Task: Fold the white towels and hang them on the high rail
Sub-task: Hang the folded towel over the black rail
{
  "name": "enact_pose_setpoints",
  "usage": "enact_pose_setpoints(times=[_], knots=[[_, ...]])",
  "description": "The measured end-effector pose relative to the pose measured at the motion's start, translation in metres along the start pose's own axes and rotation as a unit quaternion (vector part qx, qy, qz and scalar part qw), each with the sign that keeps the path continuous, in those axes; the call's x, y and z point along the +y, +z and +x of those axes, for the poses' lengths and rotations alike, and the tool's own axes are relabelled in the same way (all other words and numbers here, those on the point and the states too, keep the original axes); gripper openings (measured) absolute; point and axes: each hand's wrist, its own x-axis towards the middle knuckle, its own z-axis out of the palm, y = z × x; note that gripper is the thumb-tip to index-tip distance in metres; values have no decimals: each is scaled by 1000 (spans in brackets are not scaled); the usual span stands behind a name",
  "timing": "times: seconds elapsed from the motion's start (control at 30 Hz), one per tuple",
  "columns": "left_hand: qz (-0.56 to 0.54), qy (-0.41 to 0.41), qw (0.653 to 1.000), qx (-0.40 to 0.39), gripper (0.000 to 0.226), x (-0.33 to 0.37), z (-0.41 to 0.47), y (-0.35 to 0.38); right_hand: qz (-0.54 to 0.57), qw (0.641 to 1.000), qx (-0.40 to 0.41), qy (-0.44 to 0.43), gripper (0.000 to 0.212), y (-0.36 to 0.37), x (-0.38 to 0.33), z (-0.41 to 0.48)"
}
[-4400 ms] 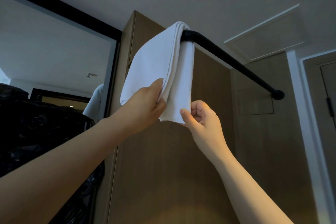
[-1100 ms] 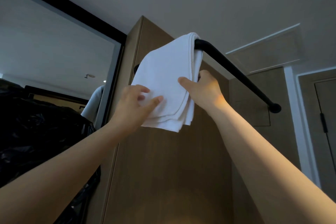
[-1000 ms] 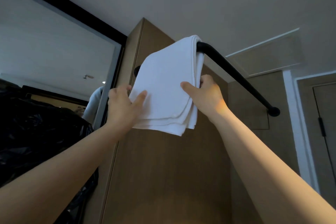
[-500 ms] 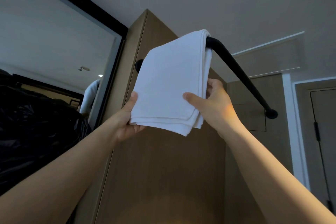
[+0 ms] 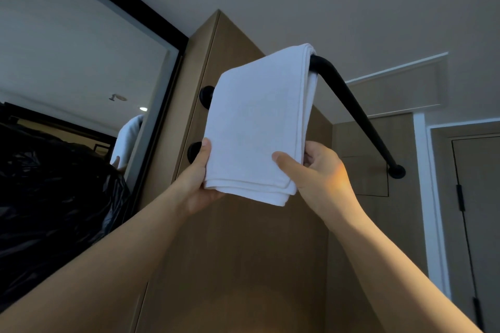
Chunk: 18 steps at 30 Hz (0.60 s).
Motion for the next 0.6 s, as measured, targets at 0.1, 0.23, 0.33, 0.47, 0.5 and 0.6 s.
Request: enact_pose_setpoints(times=[0.1,0.23,0.33,0.47,0.5,0.6], knots=[[-45,-6,999,-26,67,-1,2,0,-6,1000,11,-4,22,-2,2,-1],[-70,-24,996,-58,68,2,4,-5,19,998,58,-23,44,3,5,-8],[-69,-44,992,-100,74,3,5,-9,-17,994,74,-85,52,10,5,-14],[-99,-55,984,-139,79,-5,6,-2,-7,997,37,-72,41,9,-1,-12],[-102,-56,982,-150,80,-7,7,0,-3,997,31,-68,41,7,-1,-11],[-114,-48,977,-172,83,-14,13,3,-17,998,24,-58,33,2,-1,-10]])
